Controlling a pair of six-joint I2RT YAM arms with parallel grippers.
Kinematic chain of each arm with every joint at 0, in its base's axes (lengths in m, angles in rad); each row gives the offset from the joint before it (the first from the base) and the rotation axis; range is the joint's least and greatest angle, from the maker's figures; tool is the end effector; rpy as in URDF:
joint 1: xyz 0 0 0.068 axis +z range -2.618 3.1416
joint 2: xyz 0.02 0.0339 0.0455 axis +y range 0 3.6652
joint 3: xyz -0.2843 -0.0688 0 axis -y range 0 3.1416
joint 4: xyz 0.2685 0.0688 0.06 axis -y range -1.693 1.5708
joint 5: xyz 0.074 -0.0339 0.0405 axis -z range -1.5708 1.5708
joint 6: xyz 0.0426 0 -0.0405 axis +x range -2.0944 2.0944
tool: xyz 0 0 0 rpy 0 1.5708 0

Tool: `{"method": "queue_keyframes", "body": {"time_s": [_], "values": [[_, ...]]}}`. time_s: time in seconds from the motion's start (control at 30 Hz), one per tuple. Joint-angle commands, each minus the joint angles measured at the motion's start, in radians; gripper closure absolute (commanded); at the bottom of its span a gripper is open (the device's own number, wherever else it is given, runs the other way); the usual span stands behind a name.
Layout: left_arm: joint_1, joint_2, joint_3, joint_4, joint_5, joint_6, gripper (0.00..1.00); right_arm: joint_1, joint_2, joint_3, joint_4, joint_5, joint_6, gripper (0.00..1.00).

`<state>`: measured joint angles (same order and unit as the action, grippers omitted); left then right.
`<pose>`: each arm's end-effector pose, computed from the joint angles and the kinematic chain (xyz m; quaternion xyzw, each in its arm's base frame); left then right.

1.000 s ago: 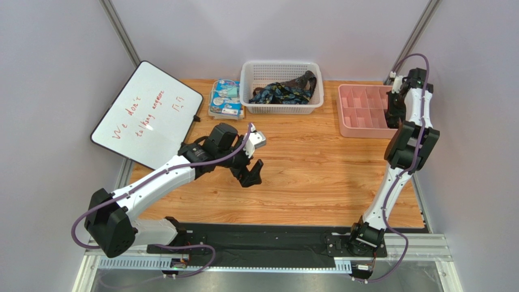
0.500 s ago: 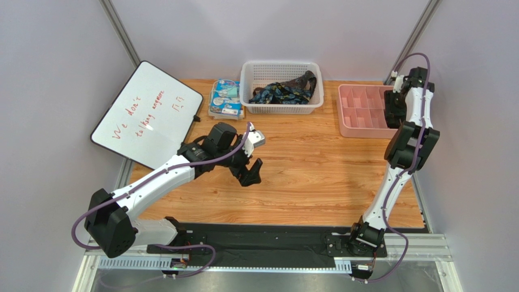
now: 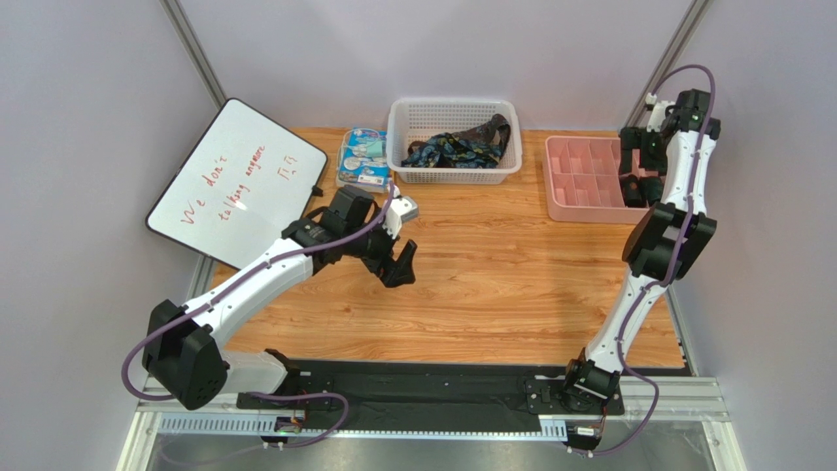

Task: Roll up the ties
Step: Reset both arms

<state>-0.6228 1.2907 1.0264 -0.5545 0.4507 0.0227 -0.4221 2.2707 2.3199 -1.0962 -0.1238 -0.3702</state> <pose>0.2272 -0.1860 0.2924 0.3654 0.8338 -0.3043 0.2805 0.4825 -0.2109 0.3034 0.0090 0.9641 -0.0446 0.2615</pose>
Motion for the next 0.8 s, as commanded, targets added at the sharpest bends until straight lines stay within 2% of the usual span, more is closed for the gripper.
{"method": "queue_keyframes", "body": {"time_s": [0.0, 0.2, 0.37, 0.53, 0.57, 0.7, 0.77], "values": [[0.084, 0.033, 0.107, -0.076, 0.063, -0.056, 0.01, 0.009, -0.169, 0.041, -0.047, -0.095, 0.065, 0.00], [0.233, 0.114, 0.273, -0.229, 0.036, -0.066, 0.01, 0.078, -0.342, -0.144, -0.088, -0.246, 0.137, 0.00], [0.352, 0.144, 0.371, -0.363, -0.009, -0.035, 0.01, 0.160, -0.542, -0.442, -0.067, -0.362, 0.197, 0.00], [0.406, 0.107, 0.325, -0.383, -0.118, 0.008, 0.01, 0.273, -0.680, -0.710, -0.012, -0.382, 0.224, 0.00], [0.408, 0.090, 0.310, -0.377, -0.136, 0.011, 0.01, 0.284, -0.701, -0.816, 0.010, -0.385, 0.235, 0.00], [0.410, 0.038, 0.209, -0.340, -0.196, 0.010, 0.00, 0.315, -0.799, -1.025, 0.097, -0.389, 0.258, 0.00], [0.410, 0.000, 0.153, -0.314, -0.208, 0.025, 0.01, 0.319, -0.821, -1.074, 0.133, -0.376, 0.258, 0.00]]}}
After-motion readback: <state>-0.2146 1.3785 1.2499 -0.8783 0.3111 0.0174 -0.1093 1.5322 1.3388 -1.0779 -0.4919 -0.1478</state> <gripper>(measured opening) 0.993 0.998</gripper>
